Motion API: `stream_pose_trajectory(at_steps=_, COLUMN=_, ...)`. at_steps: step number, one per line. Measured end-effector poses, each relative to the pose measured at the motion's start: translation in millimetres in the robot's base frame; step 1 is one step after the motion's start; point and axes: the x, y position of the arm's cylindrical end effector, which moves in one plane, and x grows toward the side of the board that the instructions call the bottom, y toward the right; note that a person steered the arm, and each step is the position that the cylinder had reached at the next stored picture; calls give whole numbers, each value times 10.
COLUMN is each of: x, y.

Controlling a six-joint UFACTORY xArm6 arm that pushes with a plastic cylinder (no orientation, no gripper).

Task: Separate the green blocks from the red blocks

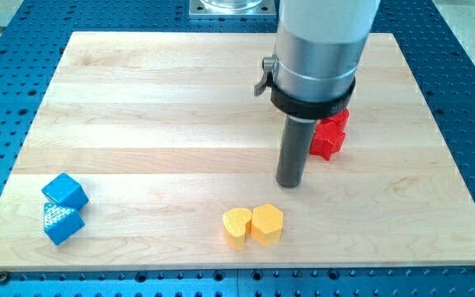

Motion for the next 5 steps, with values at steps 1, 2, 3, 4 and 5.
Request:
stream_pose_trajectory(at_steps=1, x=-144, y=2)
stream_pose_trajectory(at_steps=2, x=-186, y=10)
stream_pose_trajectory(at_steps=3, x=-486, y=70)
stream_pose_trajectory(at_steps=4, x=-858, y=139)
stream_pose_trajectory(at_steps=5, x=-1168, y=190)
